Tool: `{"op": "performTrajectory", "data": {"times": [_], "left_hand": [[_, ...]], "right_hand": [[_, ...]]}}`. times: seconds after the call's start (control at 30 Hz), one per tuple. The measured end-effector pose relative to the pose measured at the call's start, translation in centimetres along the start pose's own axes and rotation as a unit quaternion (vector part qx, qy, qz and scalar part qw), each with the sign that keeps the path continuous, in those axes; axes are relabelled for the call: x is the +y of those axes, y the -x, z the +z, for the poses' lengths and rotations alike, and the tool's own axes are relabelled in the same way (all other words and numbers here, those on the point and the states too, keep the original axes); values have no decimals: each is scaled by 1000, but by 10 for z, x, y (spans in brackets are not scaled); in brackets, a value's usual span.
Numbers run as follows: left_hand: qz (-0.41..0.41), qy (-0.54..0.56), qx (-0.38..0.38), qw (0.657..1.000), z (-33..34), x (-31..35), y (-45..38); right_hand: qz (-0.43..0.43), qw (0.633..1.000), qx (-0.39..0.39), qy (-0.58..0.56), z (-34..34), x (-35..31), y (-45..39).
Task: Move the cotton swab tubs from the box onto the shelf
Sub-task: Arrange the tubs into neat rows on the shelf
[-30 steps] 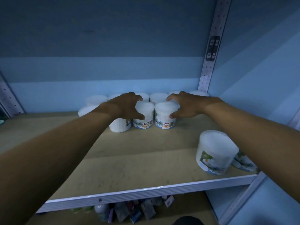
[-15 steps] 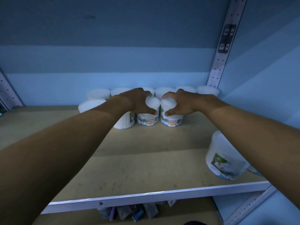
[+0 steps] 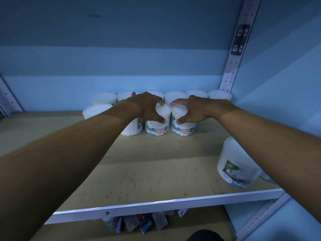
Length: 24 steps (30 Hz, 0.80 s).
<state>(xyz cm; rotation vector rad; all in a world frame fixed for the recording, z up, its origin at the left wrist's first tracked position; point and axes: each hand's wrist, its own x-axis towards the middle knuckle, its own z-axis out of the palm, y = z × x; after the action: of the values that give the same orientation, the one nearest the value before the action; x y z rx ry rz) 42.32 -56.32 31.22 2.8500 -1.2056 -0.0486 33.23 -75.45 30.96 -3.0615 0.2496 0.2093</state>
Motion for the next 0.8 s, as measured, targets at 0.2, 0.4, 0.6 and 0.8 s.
{"op": "performTrajectory", "data": {"times": [0.2, 0.4, 0.6, 0.8], "left_hand": [[20, -22, -15, 999, -8, 8, 23], [33, -30, -18, 999, -13, 19, 56], [14, -28, -28, 999, -14, 29, 89], [23, -33, -23, 999, -13, 32, 115]], "right_hand": [[1, 1000, -22, 7, -3, -9, 27], [-6, 999, -37, 4, -8, -20, 61], [-18, 999, -44, 20, -7, -32, 91], [-37, 998, -41, 19, -7, -41, 116]]}}
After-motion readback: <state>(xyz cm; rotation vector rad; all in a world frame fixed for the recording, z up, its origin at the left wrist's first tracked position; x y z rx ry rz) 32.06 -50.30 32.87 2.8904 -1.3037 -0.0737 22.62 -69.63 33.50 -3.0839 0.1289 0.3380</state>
